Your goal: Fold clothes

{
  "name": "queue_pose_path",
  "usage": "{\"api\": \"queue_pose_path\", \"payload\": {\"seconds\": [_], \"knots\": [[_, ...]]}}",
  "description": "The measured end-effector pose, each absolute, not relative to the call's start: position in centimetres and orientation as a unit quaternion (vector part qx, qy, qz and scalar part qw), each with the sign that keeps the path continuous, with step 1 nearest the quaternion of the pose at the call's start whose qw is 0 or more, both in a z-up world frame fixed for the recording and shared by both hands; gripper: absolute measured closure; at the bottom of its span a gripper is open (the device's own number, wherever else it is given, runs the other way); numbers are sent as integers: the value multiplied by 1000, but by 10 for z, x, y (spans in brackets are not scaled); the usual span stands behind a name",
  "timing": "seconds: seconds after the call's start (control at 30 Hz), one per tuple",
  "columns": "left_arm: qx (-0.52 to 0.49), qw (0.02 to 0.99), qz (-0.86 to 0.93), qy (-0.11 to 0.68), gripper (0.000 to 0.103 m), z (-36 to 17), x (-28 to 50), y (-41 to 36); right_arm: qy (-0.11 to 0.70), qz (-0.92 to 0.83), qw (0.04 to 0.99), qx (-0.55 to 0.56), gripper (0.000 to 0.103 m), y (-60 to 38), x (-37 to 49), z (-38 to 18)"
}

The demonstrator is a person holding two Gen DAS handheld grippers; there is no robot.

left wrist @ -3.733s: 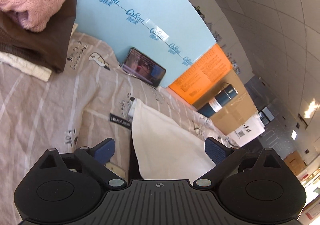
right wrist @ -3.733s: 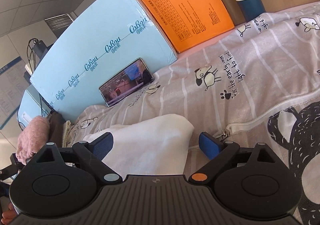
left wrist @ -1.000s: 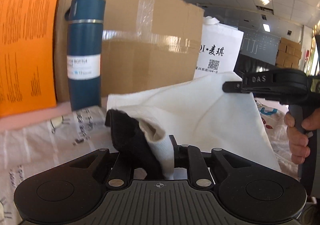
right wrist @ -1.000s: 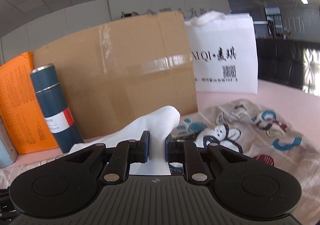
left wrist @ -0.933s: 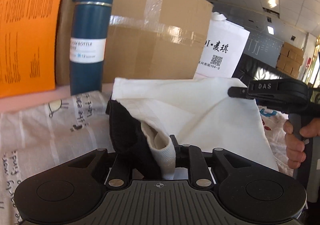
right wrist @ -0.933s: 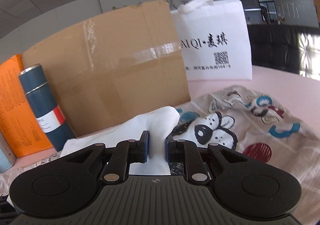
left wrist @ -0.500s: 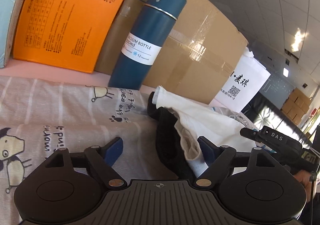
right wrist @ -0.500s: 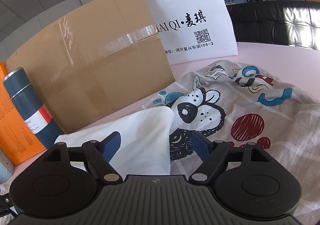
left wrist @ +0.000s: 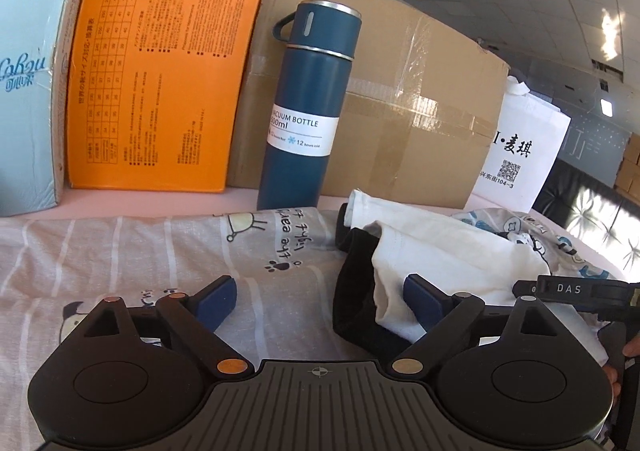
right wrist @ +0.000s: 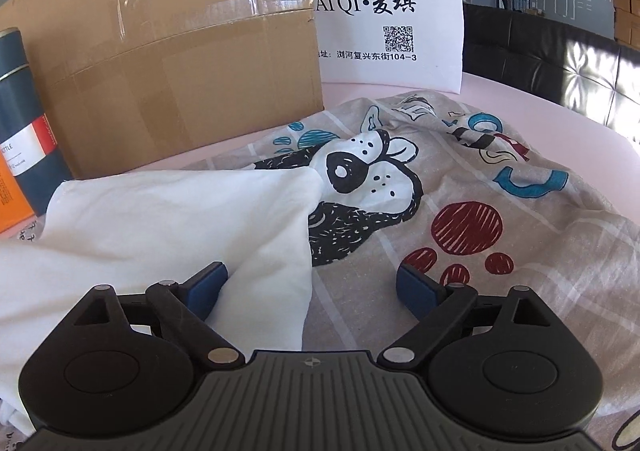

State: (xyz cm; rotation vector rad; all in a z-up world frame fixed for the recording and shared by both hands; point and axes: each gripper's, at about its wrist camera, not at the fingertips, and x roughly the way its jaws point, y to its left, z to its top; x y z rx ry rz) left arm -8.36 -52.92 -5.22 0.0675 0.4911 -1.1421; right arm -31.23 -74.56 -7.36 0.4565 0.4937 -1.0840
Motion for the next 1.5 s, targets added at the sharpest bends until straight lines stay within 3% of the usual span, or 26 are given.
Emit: {"api": "queue_pose_path", "payload": {"seconds": [0.1, 0.33, 0.47, 0.73, 0.93, 1.5], "knots": [[49, 818, -540, 192, 10, -44, -90, -514, 190, -512, 810, 213, 8, -742, -319, -70], [71, 852, -515, 57, 0, -16, -93, -447, 5, -592, 784, 188, 8, -696, -354, -31], [49, 856, -512, 55, 0, 2, -80, -418, -42, -545, 809, 214, 4, -648, -355, -5], [21, 839, -540, 66, 0, 9, -61, -372, 48, -471, 856, 205, 1, -531, -296, 7], [55, 835, -541, 83, 0, -14, -49, -369, 53, -518, 824, 226, 1, -471, -260, -9], [15, 846, -528, 72, 0, -37, -29, -363, 54, -593, 800, 77, 0, -452, -226, -37]]}}
